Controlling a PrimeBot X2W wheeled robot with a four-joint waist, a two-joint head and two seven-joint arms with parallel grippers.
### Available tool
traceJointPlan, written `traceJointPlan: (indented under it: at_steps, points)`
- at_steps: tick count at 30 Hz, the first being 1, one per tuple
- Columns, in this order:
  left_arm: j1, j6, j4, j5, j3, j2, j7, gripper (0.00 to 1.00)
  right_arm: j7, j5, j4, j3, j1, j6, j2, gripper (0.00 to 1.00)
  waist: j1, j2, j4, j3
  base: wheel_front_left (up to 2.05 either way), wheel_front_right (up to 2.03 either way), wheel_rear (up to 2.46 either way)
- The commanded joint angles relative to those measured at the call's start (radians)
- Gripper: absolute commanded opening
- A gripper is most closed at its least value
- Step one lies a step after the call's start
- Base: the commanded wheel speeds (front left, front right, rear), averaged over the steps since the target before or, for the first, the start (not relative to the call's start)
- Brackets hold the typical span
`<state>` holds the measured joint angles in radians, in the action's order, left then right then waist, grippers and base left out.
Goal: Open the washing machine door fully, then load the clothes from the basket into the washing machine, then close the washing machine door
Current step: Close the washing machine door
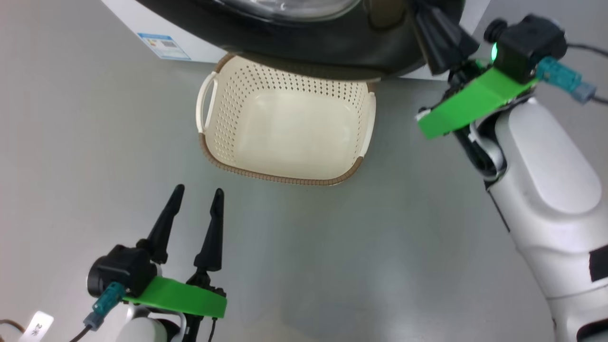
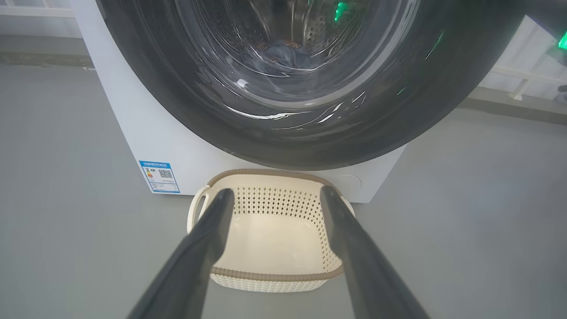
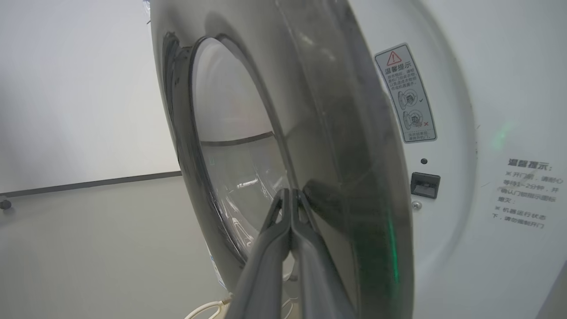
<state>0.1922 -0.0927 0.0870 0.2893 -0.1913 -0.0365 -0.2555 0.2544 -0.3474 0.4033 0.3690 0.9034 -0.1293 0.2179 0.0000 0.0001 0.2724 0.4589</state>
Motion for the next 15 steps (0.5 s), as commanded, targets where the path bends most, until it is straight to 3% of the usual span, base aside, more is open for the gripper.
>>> traceJointPlan:
  at_steps: [1, 15]
  points:
    - [0.022, -0.004, -0.02, 0.01, 0.022, -0.014, -0.006, 1.0, 0.007, 0.0, -0.007, 0.0, 0.034, -0.001, -0.017, 0.0, 0.0, -0.0001, 0.01, 0.022, 0.0, 0.0, 0.0]
    - [0.083, 0.009, -0.042, 0.059, -0.047, -0.014, -0.006, 1.0, 0.004, 0.014, 0.135, -0.025, 0.26, -0.001, 0.03, 0.0, 0.0, -0.0001, 0.053, 0.155, 0.0, 0.0, 0.0]
